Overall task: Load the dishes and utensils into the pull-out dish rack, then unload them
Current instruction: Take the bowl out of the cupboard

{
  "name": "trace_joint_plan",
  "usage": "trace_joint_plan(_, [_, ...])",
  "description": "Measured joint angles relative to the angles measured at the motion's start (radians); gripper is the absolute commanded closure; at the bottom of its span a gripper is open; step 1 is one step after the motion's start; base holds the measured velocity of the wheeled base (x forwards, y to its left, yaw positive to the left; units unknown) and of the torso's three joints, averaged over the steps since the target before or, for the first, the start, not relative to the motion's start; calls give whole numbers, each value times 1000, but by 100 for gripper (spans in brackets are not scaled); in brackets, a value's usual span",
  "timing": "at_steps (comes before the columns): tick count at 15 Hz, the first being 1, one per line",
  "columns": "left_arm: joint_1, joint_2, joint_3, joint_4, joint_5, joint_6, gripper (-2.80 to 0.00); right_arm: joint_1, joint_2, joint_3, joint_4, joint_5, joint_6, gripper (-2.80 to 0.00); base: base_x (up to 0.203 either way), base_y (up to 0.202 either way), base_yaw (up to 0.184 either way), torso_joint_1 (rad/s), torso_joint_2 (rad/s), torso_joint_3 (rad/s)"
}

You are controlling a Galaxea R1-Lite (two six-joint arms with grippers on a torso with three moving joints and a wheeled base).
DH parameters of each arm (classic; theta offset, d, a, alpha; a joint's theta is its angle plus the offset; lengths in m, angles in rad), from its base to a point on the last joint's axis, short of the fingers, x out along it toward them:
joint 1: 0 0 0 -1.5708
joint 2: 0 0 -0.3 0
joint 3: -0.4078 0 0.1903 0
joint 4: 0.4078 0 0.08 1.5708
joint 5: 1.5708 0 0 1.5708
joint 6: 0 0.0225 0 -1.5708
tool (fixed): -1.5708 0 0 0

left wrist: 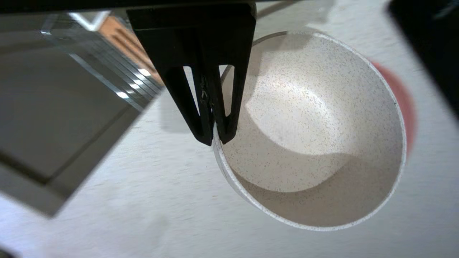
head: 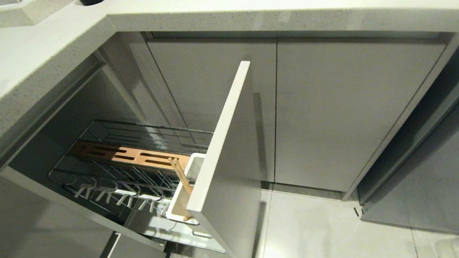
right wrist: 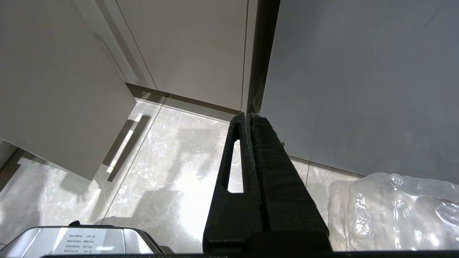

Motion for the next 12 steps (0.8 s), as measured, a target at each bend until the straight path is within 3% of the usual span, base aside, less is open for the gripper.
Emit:
trace_joint_plan(3, [81, 4, 0, 5, 3, 87, 0, 0, 0, 0, 0, 0, 0, 0, 0, 0, 0, 0, 0, 0])
trace_joint_plan(5, [123, 8, -1, 6, 5, 112, 0, 0, 0, 0, 0, 0, 0, 0, 0, 0, 0, 0, 0, 0])
trace_joint_plan(12, [253, 82, -4, 55, -3, 110, 0, 0, 0, 0, 0, 0, 0, 0, 0, 0, 0, 0, 0, 0])
